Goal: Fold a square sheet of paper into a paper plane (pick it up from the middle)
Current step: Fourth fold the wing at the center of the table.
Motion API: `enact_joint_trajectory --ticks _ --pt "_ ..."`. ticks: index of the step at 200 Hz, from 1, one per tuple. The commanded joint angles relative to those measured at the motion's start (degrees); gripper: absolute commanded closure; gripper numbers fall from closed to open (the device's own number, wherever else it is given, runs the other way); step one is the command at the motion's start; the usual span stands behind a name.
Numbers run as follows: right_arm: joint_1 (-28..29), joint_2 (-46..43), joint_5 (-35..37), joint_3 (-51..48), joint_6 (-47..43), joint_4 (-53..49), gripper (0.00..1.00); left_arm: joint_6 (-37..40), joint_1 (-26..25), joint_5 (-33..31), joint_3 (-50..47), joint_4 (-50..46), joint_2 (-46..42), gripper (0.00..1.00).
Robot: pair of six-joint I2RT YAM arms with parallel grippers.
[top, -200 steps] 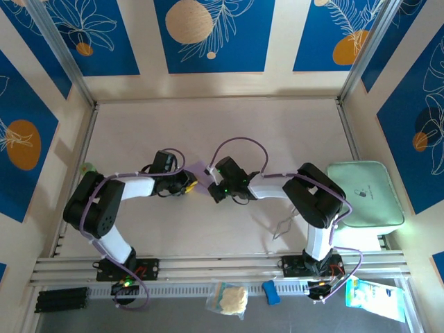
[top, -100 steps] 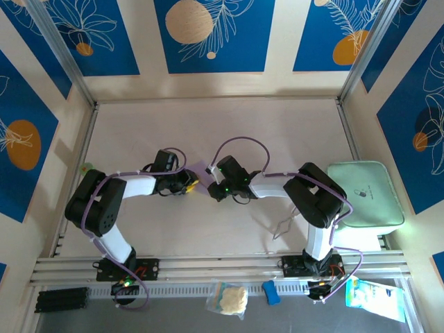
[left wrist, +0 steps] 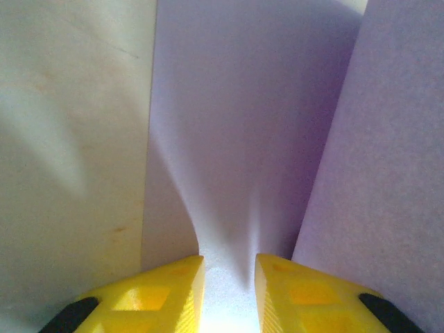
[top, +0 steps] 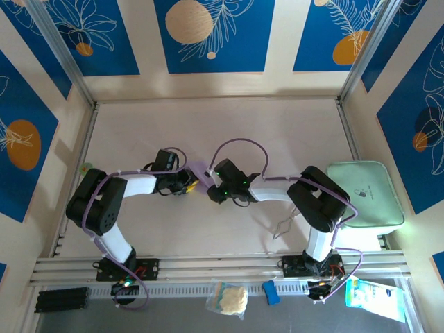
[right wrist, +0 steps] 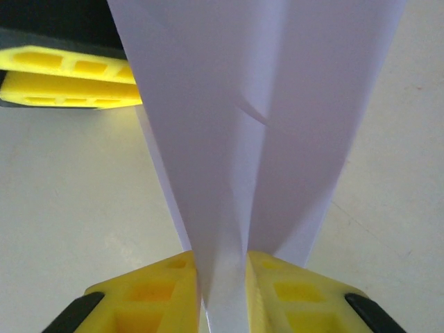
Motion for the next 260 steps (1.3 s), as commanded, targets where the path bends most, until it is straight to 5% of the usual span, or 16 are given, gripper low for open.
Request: enact_joint_trajectory --ticks 1,85,164,260 --pt "0.8 -0.2 3.5 -0.3 -1.0 -1.6 0.76 1.2 -0.7 -0.4 0.1 -3.9 1.9 0.72" --pt "1.5 0.6 9.1 0.4 -1.7 -0.2 0.79 1.2 -0.7 -0.4 -0.1 -3.8 1.7 0.71" --pt "1.6 0.5 4.5 -0.1 -2.2 1.0 0.89 1.1 -0.7 -0.3 -0.3 -3.7 1.8 0.71" --pt "-0.3 2.6 -1.1 0.0 0.7 0.7 0.9 1.1 -0.7 -1.2 -0.6 -4.8 -0.7 0.71"
